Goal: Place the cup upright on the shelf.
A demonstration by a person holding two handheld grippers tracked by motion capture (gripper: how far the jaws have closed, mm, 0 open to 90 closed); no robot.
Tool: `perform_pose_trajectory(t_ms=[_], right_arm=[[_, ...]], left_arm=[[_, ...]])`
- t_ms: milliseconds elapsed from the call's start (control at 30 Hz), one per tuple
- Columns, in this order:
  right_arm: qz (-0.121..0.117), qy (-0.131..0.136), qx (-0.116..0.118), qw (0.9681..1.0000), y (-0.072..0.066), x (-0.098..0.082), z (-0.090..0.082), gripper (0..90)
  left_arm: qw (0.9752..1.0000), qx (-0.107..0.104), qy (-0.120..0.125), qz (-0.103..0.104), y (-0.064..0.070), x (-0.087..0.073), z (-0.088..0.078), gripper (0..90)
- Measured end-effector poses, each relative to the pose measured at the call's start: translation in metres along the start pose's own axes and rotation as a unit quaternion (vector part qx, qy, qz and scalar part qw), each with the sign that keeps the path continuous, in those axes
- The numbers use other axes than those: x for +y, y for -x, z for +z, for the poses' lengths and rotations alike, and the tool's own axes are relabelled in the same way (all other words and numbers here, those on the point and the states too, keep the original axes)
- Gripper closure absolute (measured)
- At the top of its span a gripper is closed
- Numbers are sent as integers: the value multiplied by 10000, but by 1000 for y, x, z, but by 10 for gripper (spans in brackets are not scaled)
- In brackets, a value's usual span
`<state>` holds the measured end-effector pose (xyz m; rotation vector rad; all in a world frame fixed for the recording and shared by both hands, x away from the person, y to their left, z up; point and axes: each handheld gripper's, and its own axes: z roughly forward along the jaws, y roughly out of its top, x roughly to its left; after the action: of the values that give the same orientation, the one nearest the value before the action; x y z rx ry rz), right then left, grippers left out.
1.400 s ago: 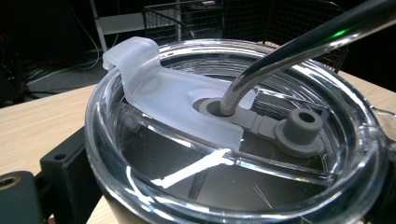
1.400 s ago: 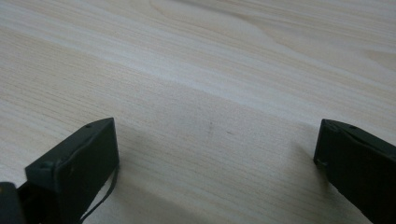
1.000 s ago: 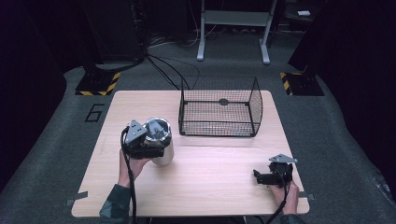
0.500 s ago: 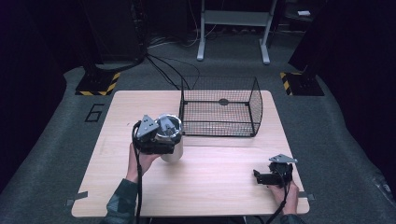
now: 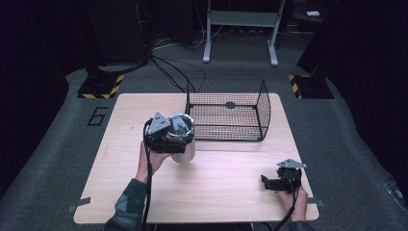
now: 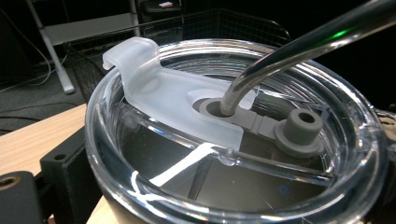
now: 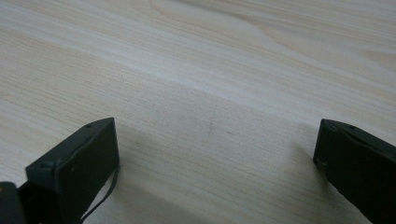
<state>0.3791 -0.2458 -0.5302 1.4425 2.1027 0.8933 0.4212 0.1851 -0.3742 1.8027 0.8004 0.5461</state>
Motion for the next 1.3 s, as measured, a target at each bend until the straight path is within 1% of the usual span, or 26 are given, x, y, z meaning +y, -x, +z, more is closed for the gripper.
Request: perform_pose_trajectory(t_ms=[67, 133, 200, 233, 267, 300, 333, 433, 467, 500, 533, 600, 667, 700, 900, 1067, 1167, 1200, 1300], right_arm=[[1, 0, 0, 10000, 0, 0, 0, 0], [0, 2, -2, 10000, 0, 0, 0, 0], [-2, 1, -1, 10000, 0, 0, 0, 0], [1, 1, -1, 10000, 0, 0, 0, 0], [1, 1, -1, 10000, 0, 0, 0, 0], [-1, 0, -1, 10000, 0, 0, 0, 0], [0, 2, -2, 10000, 0, 0, 0, 0], [1, 1, -1, 10000, 0, 0, 0, 0], [1, 1, 0, 10000, 0, 0, 0, 0], [2, 1, 0, 10000, 0, 0, 0, 0], [1, 1, -1, 10000, 0, 0, 0, 0], [1, -1, 0, 10000, 0, 0, 0, 0], [1, 1, -1, 10000, 0, 0, 0, 0], [1, 0, -1, 10000, 0, 0, 0, 0], [2, 0, -1, 10000, 0, 0, 0, 0], [3, 1, 0, 10000, 0, 0, 0, 0], [3, 1, -1, 10000, 0, 0, 0, 0], [4, 1, -1, 10000, 0, 0, 0, 0], [4, 1, -1, 10000, 0, 0, 0, 0]], left_arm=[[10000, 29, 14, 11, 0, 1, 1, 40], [10000, 1, 37, 27, 1, 4, 4, 40], [10000, -46, 51, -12, 1, 8, 7, 40], [10000, -57, 19, 23, 1, 10, 8, 40], [10000, -57, 19, 23, 1, 10, 8, 40], [10000, -49, 73, 9, 2, 12, 9, 40], [10000, -56, 63, 36, 2, 16, 11, 40], [9999, -76, 91, 62, 3, 21, 14, 40], [9999, -85, 103, 37, 3, 22, 15, 40], [9999, -125, 62, 47, 3, 24, 15, 40], [9999, -104, 114, 35, 4, 24, 17, 40], [9999, -104, 108, 60, 4, 26, 18, 40], [9999, -108, 116, 40, 4, 28, 21, 40], [9999, -135, 84, 26, 4, 29, 22, 40], [9999, -114, 91, 24, 4, 32, 28, 40], [9999, -101, 51, 17, 7, 38, 35, 40], [9999, -102, 101, -26, 8, 41, 39, 40], [9999, -105, 87, -1, 8, 42, 40, 40], [9998, -132, 122, -20, 9, 46, 43, 40]])
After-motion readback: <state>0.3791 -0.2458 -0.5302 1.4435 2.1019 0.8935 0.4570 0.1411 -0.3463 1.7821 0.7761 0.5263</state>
